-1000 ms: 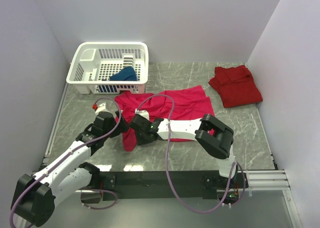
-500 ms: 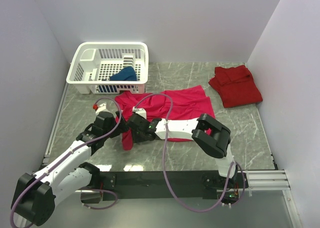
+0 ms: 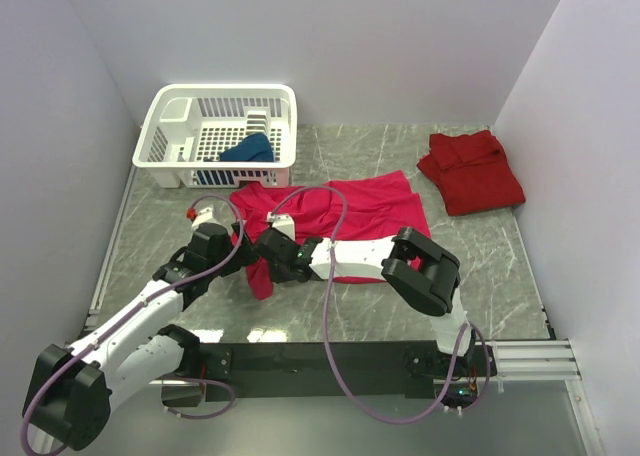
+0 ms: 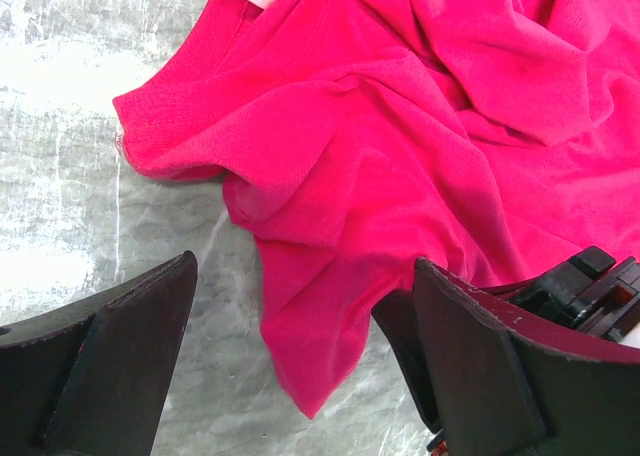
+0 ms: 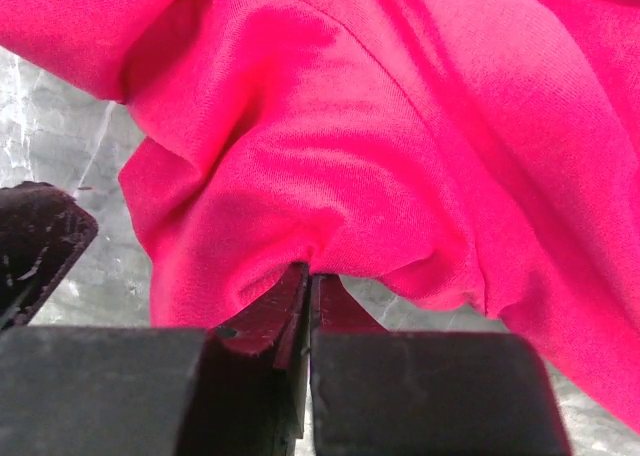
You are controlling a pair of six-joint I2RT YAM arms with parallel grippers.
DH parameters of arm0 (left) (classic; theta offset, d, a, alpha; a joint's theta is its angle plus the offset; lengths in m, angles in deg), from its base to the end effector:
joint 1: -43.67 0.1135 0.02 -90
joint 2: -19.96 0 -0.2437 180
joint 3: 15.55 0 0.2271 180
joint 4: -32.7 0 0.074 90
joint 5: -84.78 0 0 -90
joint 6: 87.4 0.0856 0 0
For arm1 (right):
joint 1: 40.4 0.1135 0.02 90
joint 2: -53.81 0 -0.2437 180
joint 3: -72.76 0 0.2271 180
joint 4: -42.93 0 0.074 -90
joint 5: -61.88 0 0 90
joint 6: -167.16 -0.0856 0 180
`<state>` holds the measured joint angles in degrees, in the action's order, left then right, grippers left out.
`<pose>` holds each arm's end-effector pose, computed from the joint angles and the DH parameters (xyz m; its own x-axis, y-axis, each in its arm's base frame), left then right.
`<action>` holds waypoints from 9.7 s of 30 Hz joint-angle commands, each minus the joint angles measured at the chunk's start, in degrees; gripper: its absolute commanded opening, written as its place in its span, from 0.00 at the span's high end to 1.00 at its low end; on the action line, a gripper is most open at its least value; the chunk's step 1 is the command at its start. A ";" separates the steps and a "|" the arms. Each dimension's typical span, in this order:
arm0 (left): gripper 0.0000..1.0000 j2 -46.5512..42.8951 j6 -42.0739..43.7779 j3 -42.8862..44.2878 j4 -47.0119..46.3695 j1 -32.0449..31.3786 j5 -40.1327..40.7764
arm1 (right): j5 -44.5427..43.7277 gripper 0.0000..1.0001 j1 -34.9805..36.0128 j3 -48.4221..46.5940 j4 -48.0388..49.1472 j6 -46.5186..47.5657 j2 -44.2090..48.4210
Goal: Fold and stack the t-shirts
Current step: Flatten the tshirt out
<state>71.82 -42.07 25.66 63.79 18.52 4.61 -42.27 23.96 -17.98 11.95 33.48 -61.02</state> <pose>0.1971 -0.0764 0.1578 -0.6419 -0.4639 -0.6106 -0.2079 0.8717 -0.4437 0.2004 0.3692 0.1133 -0.8185 -0.1576 -0.5525 -0.3434 0.9052 0.2505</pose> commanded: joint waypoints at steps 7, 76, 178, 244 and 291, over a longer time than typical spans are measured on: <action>0.05 0.00 0.28 -0.31 -1.36 0.19 -0.95 | -1.41 1.00 0.94 4.48 -2.09 0.88 6.62; 0.05 8.00 0.63 0.65 -1.62 0.62 -0.33 | 6.94 0.57 4.20 27.69 -2.10 -5.71 29.05; 0.06 24.26 1.07 -0.31 -18.32 1.59 -10.26 | 7.21 0.58 -23.14 44.21 -26.34 -9.93 48.81; 0.07 9.51 -5.34 -7.52 -8.30 -5.35 -10.09 | 11.77 0.57 -28.06 48.87 -15.09 -5.45 45.65; 0.07 31.13 2.66 4.09 -21.92 -2.10 -7.01 | 8.26 0.57 -31.31 31.19 -5.61 3.17 23.68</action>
<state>104.34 -36.93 34.01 38.98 17.14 -0.31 -35.28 -7.08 9.10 9.17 37.92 -37.85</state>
